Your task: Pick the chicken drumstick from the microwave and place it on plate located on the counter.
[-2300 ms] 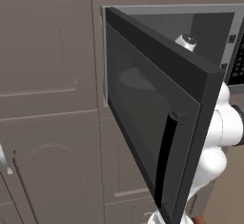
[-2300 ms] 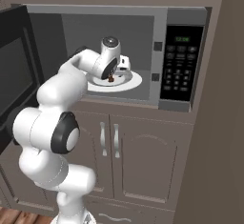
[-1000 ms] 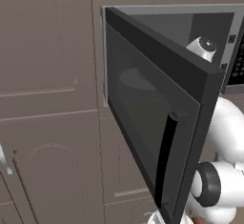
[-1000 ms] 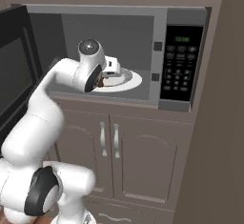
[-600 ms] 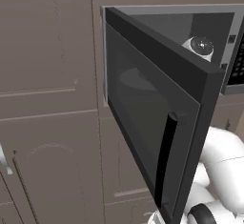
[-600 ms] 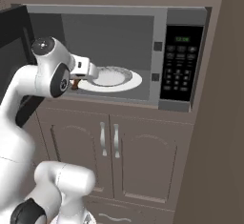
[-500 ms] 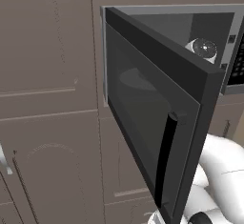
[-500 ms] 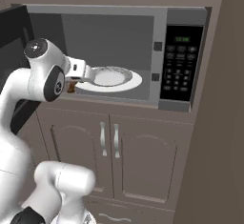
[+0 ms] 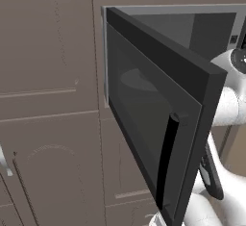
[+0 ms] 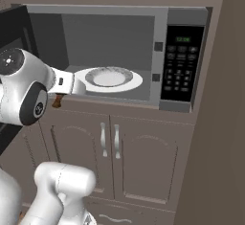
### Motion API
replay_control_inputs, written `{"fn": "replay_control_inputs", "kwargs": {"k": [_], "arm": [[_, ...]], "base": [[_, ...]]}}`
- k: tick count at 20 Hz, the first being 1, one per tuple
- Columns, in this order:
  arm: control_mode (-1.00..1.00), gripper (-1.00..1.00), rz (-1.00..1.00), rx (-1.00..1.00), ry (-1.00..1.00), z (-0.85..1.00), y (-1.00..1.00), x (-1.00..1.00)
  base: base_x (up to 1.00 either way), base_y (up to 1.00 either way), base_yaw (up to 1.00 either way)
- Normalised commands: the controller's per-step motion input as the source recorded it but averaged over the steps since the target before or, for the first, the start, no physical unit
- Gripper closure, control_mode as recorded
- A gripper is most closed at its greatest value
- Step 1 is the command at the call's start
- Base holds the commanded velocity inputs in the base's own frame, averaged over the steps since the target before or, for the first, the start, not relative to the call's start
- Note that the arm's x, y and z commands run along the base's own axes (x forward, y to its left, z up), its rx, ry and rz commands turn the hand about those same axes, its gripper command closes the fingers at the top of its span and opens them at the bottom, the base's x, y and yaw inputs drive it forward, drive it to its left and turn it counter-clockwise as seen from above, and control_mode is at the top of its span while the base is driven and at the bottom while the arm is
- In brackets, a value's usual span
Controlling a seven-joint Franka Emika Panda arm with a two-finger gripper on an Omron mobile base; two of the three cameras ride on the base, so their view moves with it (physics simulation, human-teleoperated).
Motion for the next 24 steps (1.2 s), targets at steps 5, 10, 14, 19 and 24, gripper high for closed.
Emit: {"fn": "replay_control_inputs", "kwargs": {"k": [5,10,14,19,24], "arm": [[-1.00,1.00,0.01,0.01,0.09,0.10,0.01,-0.63],[-1.00,1.00,0.00,0.00,0.08,-0.01,0.02,-0.51],[-1.00,1.00,0.00,0.00,0.04,-0.05,0.00,-0.57],[-1.00,1.00,0.00,0.00,0.00,-0.16,0.01,-0.44],[-1.00,1.00,0.00,0.00,0.00,0.00,0.02,-0.10]], "base": [[0.00,0.00,0.00],[0.00,0.00,0.00],[0.00,0.00,0.00],[0.00,0.00,0.00],[0.00,0.00,0.00]]}}
